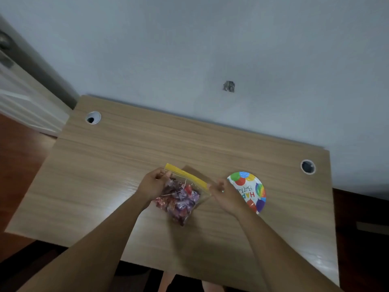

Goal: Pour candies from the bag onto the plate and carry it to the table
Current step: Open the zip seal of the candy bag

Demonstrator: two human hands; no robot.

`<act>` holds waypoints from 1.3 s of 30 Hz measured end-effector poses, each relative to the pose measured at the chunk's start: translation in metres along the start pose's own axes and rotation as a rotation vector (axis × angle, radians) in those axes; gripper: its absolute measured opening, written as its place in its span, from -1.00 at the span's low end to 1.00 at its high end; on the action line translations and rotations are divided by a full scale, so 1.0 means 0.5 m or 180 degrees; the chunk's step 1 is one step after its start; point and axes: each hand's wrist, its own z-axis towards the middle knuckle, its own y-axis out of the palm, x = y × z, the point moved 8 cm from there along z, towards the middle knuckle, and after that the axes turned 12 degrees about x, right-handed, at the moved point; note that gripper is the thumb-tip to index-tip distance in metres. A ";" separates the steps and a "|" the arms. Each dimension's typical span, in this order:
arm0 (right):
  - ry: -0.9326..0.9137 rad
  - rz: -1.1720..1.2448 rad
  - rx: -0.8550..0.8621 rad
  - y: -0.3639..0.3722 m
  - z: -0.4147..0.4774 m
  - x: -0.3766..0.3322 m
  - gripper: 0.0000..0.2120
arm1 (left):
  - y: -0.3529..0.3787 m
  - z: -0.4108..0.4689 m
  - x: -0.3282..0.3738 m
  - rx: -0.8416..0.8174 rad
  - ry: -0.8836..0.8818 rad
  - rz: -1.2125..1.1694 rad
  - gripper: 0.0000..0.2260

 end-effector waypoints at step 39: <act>-0.0277 0.0838 -0.0052 -0.012 -0.161 -0.013 -0.79 | 0.132 -0.243 0.010 -0.0697 -0.0576 -0.1235 -0.81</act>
